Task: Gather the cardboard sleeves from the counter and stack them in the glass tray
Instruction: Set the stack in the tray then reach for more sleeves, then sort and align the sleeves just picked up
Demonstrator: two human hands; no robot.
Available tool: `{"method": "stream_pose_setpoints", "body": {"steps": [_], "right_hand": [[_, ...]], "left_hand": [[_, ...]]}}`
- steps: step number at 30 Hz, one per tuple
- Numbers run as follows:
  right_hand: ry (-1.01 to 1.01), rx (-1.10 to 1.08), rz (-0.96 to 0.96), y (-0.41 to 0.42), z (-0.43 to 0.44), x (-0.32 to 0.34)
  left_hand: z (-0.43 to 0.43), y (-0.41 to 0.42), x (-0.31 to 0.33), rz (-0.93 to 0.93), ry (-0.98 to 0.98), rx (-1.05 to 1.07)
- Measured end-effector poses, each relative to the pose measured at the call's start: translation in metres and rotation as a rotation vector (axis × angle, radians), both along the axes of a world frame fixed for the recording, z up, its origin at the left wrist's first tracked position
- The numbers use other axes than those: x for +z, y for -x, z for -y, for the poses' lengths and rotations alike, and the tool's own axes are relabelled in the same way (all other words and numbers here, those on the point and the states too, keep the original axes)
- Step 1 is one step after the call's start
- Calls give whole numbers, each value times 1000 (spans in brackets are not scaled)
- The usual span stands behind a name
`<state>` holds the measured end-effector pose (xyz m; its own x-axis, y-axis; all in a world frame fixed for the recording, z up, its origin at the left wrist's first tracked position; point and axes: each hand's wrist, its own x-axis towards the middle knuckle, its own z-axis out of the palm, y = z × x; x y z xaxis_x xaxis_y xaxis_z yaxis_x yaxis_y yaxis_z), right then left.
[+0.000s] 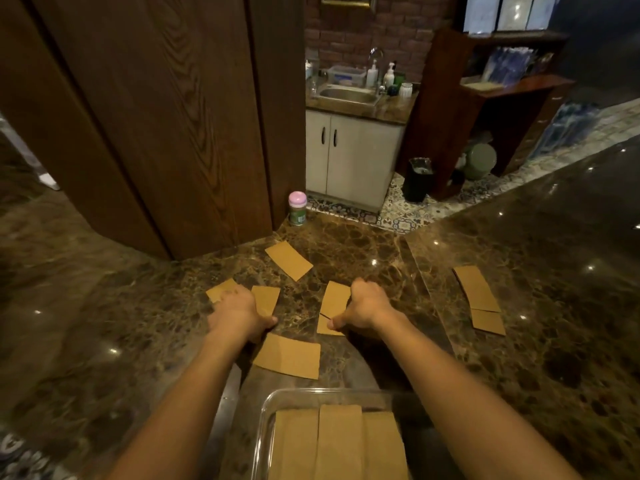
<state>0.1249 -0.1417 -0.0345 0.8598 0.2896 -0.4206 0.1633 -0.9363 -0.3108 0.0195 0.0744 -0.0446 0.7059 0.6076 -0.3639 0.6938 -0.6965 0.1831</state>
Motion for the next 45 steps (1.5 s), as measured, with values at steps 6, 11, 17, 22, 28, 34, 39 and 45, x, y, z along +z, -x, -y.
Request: {"method": "stream_pose_setpoints", "body": {"steps": [6,11,17,22,28,34,39,45], "right_hand": [[-157,-258,-132,0,-16,-7],[-313,-288,-66,2,-15,-6],[-917,-333,-196,17,19,31],[-1092,-297,-282,54,50,77],[-1093,-232,40,91,76,105],[-921,650,1084,110,103,124],[-600,971,1163,112,117,124],[-608,916,901,111,126,133]], "left_hand": [[1,-9,4,-28,53,-8],[6,0,0,227,123,-25],[44,21,50,703,1134,338],[84,51,84,737,1559,427],[122,71,105,845,1340,188],[124,86,115,791,1647,310],[128,94,127,808,1741,147],[135,93,133,912,1666,163]]}}
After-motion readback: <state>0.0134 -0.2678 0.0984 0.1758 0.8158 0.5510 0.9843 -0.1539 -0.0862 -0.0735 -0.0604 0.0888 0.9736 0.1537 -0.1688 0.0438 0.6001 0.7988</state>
